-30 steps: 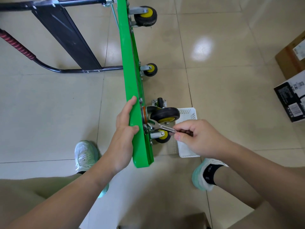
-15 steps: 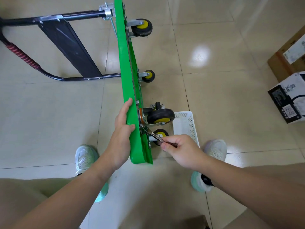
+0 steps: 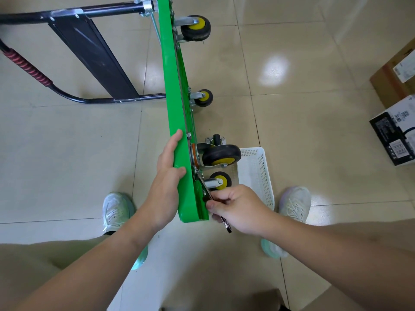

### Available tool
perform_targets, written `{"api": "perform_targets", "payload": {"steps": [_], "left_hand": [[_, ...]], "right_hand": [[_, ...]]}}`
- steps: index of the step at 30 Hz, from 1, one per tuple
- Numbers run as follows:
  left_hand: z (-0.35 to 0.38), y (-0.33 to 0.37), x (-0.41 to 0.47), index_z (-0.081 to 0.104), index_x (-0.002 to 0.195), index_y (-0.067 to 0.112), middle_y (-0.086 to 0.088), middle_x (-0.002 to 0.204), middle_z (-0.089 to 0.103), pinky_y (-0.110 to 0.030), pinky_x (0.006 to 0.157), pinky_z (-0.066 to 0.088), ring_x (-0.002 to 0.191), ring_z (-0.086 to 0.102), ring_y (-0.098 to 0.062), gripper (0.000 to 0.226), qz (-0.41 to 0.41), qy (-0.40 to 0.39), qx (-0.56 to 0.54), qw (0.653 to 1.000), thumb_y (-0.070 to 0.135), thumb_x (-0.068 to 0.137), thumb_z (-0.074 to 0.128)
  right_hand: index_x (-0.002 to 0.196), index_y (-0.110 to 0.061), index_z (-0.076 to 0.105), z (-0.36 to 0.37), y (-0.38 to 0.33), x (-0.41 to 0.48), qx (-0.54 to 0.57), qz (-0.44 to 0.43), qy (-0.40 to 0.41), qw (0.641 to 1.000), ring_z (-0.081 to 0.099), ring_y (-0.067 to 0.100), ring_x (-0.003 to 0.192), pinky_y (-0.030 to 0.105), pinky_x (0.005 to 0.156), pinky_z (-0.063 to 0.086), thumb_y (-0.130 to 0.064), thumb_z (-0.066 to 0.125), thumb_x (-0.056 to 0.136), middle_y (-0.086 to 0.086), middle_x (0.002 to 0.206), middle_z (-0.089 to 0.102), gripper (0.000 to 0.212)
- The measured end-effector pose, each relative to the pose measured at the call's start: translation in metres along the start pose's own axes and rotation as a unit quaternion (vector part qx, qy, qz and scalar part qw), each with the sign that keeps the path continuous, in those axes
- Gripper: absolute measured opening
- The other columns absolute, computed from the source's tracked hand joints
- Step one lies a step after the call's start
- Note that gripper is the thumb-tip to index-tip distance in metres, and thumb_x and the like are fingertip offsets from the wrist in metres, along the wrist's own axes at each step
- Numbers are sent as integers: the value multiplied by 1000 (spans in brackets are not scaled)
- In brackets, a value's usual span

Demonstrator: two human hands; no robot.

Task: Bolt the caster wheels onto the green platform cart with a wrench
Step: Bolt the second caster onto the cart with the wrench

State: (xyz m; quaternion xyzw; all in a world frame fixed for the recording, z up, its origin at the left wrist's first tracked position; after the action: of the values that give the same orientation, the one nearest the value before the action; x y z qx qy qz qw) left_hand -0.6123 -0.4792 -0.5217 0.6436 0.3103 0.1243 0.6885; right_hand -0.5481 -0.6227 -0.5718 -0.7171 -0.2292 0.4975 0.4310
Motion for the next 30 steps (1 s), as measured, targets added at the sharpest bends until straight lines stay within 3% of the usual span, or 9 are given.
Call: {"api": "perform_targets", "payload": {"steps": [2,5,10,13,18,24,27,28,30], "left_hand": [[0,-1,0,42,137,59,6,160,35,-46,122,35,146,39,-13,76,0,-1,-2,1000,16,74,38],[-2,-2,1,41,139,60,7,161,36,-47,123,33,147,38,-13,76,11,-6,6,1000,17,76,39],[-3,-2,0,39,142,62,9,161,35,-47,124,31,149,35,-13,74,26,-19,26,999,27,77,44],[-5,-4,1,42,138,71,8,161,35,-49,123,32,149,36,-15,74,26,-23,27,999,38,71,45],[-3,-6,3,40,139,64,7,160,35,-48,122,34,146,38,-14,76,19,-16,22,999,20,77,40],[-3,-5,2,45,130,74,7,160,35,-47,122,34,145,40,-13,76,14,-13,20,1000,19,77,39],[-2,-5,2,46,128,77,5,160,35,-48,121,36,145,41,-15,78,8,-12,10,1000,19,77,40],[-2,-5,2,46,129,76,5,160,35,-48,120,36,145,41,-15,78,6,-11,6,1000,19,77,40],[-2,-6,2,47,129,75,5,160,36,-48,120,38,145,42,-15,78,1,-8,-1,1000,18,76,40]], "right_hand": [[93,-5,75,1,-5,-7,19,13,0,1000,57,15,58,34,68,51,-17,64,96,6,64,62,16],[98,0,76,3,-13,-18,81,36,3,996,62,17,60,39,72,59,-12,68,93,8,68,63,15],[86,-18,79,4,-30,-32,154,49,16,987,65,19,60,35,65,60,-10,73,89,2,64,68,10],[88,-14,78,6,-33,-35,178,54,9,982,65,20,62,36,66,60,-9,71,90,7,68,69,9],[104,2,73,5,-23,-37,184,97,-31,978,65,22,69,38,73,62,0,67,91,11,75,68,14],[98,-17,77,0,5,-35,49,82,-2,995,69,17,77,40,91,58,-5,71,88,6,81,75,17],[90,-36,76,-7,3,-27,-11,57,27,998,67,2,76,15,80,53,-10,73,88,-9,83,77,26],[89,-39,75,-9,1,-22,-20,45,32,998,65,-1,73,12,74,50,-10,73,88,-12,82,77,29],[88,-45,76,-12,0,-12,-32,24,43,998,61,3,71,18,72,48,-10,72,89,-6,87,78,35]]}}
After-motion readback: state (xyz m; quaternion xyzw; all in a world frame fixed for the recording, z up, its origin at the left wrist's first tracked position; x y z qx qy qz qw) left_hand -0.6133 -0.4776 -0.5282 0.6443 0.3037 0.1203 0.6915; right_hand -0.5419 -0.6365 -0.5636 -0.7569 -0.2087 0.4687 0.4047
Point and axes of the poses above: each hand's wrist, its own x-axis towards the middle knuckle, its own z-axis out of the palm, y = z × x, the point moved 7 cm from there along x, towards the middle knuckle
